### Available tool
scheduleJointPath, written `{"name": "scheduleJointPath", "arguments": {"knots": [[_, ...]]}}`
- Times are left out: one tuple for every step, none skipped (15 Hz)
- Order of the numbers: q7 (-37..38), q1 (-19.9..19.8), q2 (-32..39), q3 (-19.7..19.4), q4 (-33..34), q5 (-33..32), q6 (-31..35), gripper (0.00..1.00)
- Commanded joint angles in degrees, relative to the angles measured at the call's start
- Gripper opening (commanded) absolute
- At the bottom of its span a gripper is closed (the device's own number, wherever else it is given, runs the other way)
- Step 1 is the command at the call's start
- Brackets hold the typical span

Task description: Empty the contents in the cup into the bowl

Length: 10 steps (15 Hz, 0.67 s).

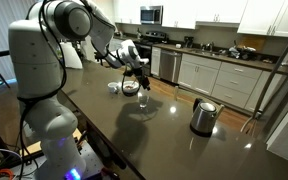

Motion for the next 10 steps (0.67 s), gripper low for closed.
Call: {"name": "scheduleJointPath", "arguments": {"knots": [[-6.4, -0.2, -2.4, 1.9, 0.3, -2.5, 0.6, 0.82], [-8.2, -0.4, -2.8, 2.4, 0.4, -1.7, 1.5, 0.97], [-10.0, -0.5, -3.3, 2.9, 0.2, -0.8, 2.6, 0.95], [-12.0, -0.7, -3.8, 3.3, 0.1, 0.6, 3.7, 0.97], [-13.7, -0.8, -4.2, 3.5, 0.0, 1.4, 4.5, 1.0], [-15.3, -0.8, -4.6, 3.7, 0.0, 2.3, 5.0, 1.0], [-16.8, -0.8, -4.9, 3.9, 0.1, 3.2, 5.2, 1.0], [-18.7, -0.8, -5.2, 4.1, 0.2, 4.2, 4.9, 1.0], [-14.2, -0.4, -3.6, 3.9, 1.0, 1.9, 4.1, 1.0], [-14.6, -0.4, -3.8, 4.0, 1.0, 2.1, 4.1, 1.0]]}}
